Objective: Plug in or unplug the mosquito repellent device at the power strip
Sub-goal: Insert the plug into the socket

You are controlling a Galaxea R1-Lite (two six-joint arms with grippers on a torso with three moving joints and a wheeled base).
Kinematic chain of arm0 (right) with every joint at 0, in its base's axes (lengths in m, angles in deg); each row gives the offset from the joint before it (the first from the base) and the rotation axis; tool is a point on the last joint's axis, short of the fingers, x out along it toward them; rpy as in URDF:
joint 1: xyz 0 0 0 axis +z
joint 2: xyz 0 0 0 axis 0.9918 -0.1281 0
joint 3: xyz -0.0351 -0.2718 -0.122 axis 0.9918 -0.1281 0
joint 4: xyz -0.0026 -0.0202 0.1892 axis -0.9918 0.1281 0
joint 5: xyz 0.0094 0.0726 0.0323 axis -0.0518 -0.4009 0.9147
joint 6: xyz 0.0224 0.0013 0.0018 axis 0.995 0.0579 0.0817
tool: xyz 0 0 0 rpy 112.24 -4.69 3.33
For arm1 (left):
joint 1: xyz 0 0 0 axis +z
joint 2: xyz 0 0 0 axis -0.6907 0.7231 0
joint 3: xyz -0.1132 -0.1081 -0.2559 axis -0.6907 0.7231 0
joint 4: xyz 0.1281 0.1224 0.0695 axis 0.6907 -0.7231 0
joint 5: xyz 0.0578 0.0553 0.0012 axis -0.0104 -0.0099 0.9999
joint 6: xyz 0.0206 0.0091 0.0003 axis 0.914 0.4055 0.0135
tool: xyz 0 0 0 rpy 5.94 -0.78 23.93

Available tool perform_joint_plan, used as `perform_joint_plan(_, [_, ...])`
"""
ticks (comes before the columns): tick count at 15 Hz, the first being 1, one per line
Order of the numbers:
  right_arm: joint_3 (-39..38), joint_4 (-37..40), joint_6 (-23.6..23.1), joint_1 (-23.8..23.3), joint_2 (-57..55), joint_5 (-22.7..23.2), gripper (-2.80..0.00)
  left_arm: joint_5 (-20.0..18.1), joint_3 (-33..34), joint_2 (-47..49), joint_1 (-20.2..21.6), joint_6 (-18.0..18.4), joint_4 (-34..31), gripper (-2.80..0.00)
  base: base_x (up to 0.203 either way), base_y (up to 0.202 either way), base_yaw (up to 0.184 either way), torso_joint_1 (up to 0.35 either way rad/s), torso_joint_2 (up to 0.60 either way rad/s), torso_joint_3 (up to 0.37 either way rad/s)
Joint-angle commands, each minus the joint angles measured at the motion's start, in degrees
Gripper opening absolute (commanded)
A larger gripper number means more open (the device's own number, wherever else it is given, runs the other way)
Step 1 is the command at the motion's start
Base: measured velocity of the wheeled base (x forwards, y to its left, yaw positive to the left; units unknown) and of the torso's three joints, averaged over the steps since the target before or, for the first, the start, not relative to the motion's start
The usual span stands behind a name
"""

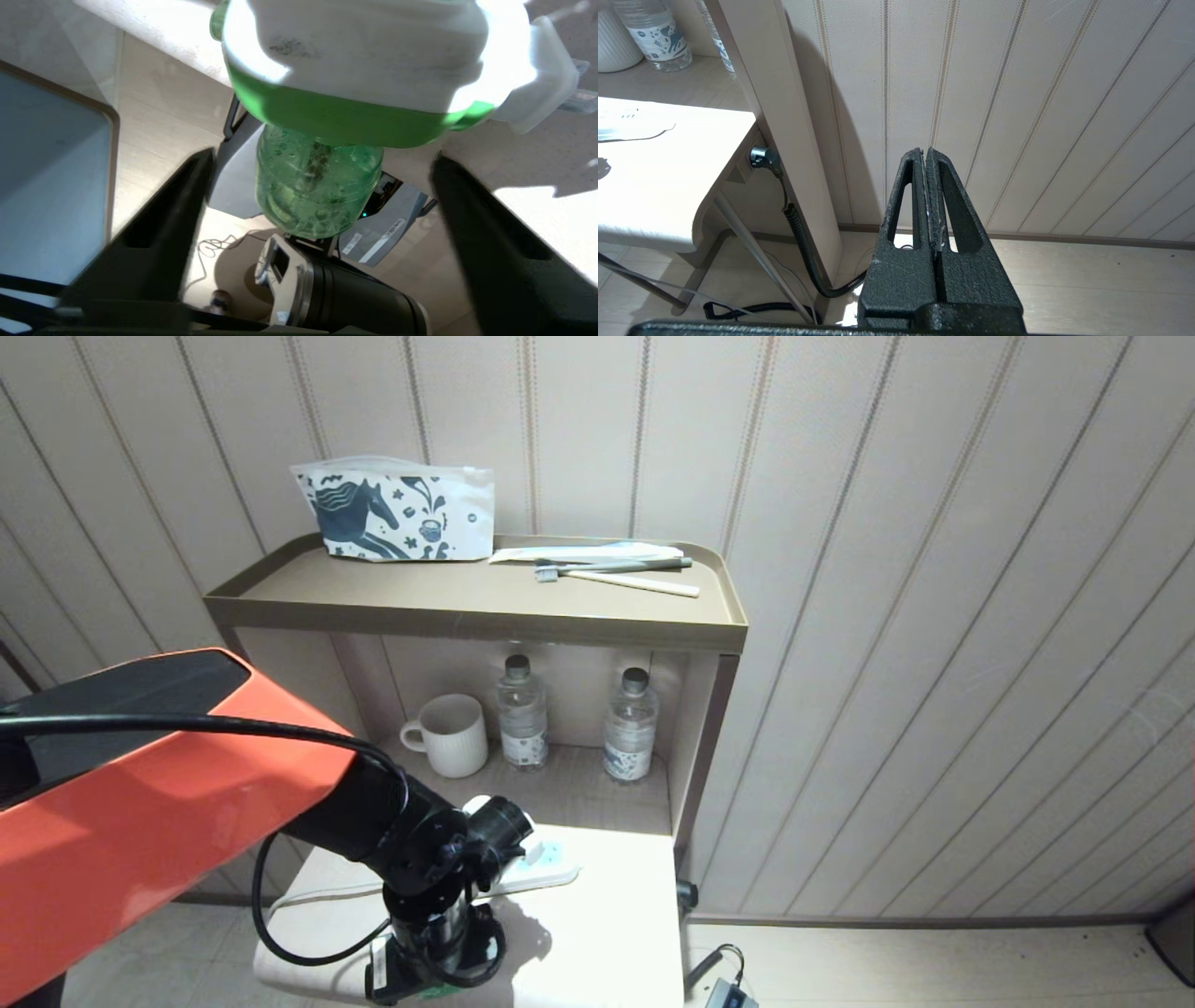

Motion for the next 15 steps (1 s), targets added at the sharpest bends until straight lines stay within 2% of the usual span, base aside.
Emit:
perform_joint_plan(1, [0.00,-0.01,0.00,0.01,0.03,-0.01,-2.80,0.22,-0.22,0.80,0.01,-0.41,0.34,-2.80,0.000,0.000,0.000,0.000,0.00,0.000])
perform_joint_plan(10, [0.00,-0.03,0.00,0.01,0.03,0.08,-2.80,0.16,0.06,0.52,1.18,0.08,0.34,-2.80,0.000,0.000,0.000,0.000,0.00,0.000])
perform_joint_plan(13, [0.00,-0.01,0.00,0.01,0.03,-0.01,-2.80,0.95,0.99,-6.93,0.01,0.36,0.27,-2.80,0.000,0.000,0.000,0.000,0.00,0.000])
perform_joint_plan(15, [0.00,0.05,0.00,0.01,0.03,-0.01,-2.80,1.92,3.28,-13.42,-3.04,0.87,0.25,-2.80,0.000,0.000,0.000,0.000,0.00,0.000])
